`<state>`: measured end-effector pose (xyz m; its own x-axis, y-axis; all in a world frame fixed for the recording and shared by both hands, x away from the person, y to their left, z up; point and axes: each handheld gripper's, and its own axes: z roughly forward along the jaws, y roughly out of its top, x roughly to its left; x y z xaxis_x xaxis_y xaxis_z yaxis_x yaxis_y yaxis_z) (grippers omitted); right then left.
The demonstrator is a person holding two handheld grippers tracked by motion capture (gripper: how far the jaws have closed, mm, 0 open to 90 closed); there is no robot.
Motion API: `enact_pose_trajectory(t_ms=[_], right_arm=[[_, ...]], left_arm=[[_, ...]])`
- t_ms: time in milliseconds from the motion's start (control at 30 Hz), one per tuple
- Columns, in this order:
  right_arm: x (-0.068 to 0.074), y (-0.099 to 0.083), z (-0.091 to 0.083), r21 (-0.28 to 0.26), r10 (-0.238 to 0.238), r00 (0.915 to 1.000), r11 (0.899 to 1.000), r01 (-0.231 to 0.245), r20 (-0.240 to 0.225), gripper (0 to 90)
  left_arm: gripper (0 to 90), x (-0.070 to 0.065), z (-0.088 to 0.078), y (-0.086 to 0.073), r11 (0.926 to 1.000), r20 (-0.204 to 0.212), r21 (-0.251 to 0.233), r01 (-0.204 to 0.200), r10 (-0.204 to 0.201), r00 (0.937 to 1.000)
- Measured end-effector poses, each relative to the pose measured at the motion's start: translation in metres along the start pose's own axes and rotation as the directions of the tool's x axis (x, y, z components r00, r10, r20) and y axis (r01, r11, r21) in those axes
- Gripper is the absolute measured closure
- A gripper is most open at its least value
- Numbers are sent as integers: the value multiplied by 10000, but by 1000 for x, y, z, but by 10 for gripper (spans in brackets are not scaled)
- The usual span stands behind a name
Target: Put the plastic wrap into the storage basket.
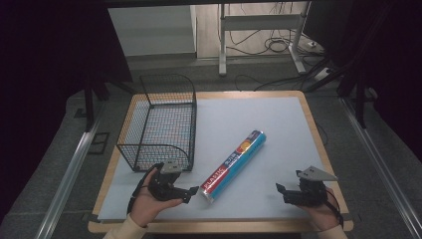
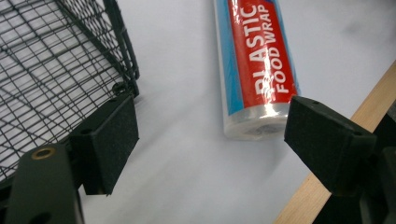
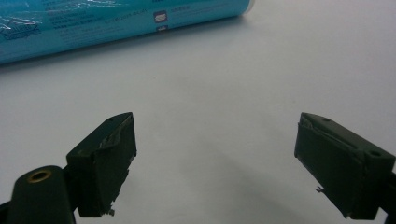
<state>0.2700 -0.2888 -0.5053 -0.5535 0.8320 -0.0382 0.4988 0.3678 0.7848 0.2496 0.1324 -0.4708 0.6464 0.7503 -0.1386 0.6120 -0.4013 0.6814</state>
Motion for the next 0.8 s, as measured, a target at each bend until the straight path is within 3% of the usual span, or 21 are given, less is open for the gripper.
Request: enact_pose_trajectory(t_ms=[300, 800], right_arm=[[0, 0, 0, -3, -58, 10000, 10000, 58, 4, 133], [0, 0, 0, -14, -97, 9999, 10000, 97, -35, 136]], left_arm=[[176, -10, 7, 13, 9992, -107, 265, -310, 313, 9995], [175, -25, 18, 34, 9961, 163, 463, -753, 747, 9971]])
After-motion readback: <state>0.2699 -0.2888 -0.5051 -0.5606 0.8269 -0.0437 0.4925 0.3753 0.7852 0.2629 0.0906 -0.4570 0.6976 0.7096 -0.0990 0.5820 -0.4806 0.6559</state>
